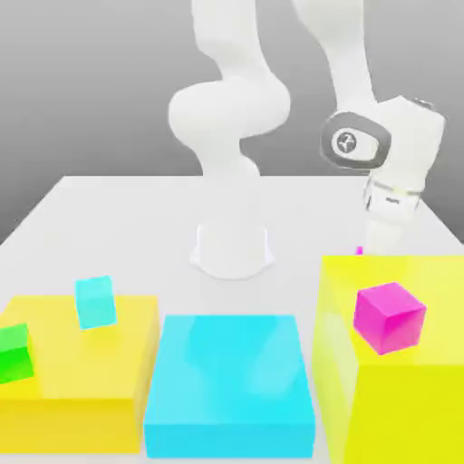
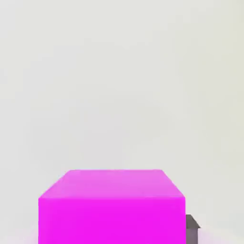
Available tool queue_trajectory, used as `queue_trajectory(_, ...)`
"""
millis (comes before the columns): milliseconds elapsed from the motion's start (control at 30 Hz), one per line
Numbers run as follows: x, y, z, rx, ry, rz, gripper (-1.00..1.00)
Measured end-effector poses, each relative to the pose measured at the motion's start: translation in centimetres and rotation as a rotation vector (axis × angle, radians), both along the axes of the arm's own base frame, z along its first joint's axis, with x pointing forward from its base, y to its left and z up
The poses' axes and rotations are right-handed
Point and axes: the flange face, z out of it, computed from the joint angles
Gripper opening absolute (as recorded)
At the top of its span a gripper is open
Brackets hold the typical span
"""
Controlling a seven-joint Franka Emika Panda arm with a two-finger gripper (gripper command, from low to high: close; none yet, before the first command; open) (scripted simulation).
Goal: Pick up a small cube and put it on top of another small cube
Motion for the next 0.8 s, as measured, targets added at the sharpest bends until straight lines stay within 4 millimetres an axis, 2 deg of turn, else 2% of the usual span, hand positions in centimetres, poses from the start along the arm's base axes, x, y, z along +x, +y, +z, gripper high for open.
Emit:
queue_trajectory(167, 2.3, 3.1, 3.4, -0.135, -0.032, 0.211, -1.00)
queue_trajectory(367, 4.8, 6.3, 8.6, -0.316, -0.066, 0.412, -1.00)
queue_trajectory(467, 9.6, 5.9, 12.1, -0.281, -0.030, 0.306, -1.00)
queue_trajectory(533, 13.8, 4.3, 14.2, -0.205, 0.003, 0.175, -1.00)
queue_trajectory(633, 20.2, 0.3, 17.4, -0.064, 0.040, -0.045, -1.00)
queue_trajectory(700, 24.2, -3.4, 19.6, 0.036, 0.051, -0.193, -1.00)
queue_trajectory(800, 29.4, -9.9, 22.8, 0.191, 0.045, -0.411, -1.00)
